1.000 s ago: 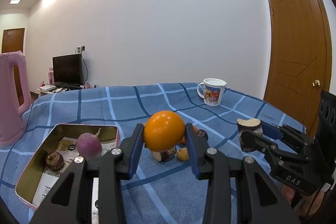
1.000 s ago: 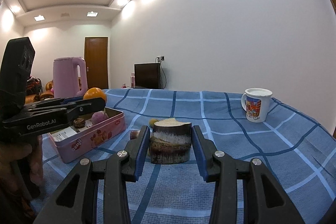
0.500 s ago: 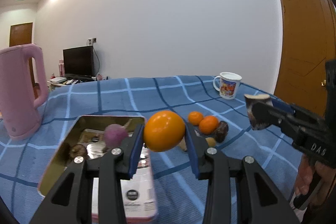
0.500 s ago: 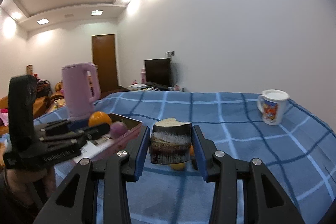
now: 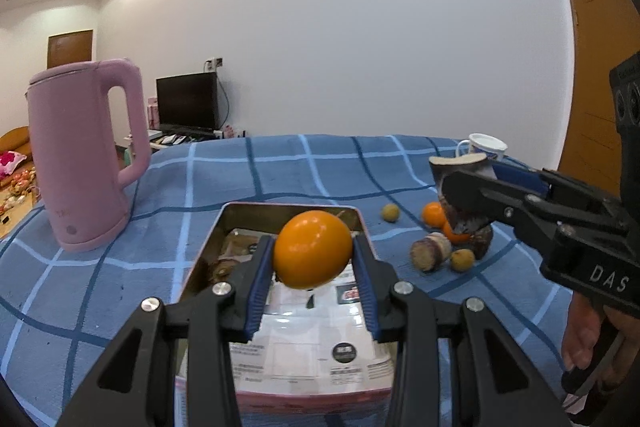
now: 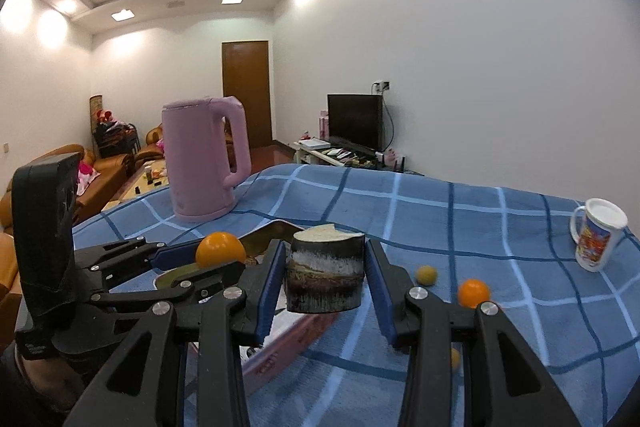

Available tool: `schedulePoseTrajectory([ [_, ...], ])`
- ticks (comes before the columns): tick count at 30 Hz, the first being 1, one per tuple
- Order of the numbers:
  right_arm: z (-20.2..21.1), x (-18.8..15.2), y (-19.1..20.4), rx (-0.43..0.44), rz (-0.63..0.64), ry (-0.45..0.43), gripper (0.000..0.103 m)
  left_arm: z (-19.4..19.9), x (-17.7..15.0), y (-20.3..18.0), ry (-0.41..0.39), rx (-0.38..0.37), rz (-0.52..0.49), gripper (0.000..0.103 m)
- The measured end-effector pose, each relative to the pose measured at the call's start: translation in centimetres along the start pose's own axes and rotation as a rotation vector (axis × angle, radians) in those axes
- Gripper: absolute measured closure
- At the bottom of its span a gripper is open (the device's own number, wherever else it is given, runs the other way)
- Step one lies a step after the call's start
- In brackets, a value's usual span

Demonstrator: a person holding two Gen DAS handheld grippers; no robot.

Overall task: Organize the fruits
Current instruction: 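Lower the orange and taro piece into the tin box and open both tools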

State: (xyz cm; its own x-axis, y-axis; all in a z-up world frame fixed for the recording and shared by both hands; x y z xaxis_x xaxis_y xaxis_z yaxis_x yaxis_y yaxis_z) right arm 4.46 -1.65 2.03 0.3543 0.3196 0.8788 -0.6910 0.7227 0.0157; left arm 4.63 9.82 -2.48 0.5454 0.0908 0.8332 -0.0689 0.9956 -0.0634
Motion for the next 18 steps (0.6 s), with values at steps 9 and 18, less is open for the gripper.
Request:
schedulePoseTrajectory([
  [9,-2.9,0.7,1.2,0.031,0.035,0.039,0.060,-0.7,-0.4,1.9,0.039,0.044,0.016,0.063],
  [18,-4.9,0.2,3.1,0.056,0.063,0.079,0.060,-1.4,-0.8,3.3,0.071,0.066,0.031,0.063],
])
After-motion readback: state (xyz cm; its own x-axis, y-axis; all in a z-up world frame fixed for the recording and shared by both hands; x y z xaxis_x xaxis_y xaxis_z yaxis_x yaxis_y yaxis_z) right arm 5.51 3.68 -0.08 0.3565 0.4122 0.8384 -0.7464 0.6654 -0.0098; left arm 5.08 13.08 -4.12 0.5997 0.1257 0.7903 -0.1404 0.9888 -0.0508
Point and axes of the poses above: each gripper's, at about its wrist camera, not at the fingertips, and z roughly against the way its jaws point, y to its left, x to its top, the point moved 4 cm from there along -z, roughly the way its jaws point, and after that the axes turned 8 degrees about y, right-handed, at the moved point
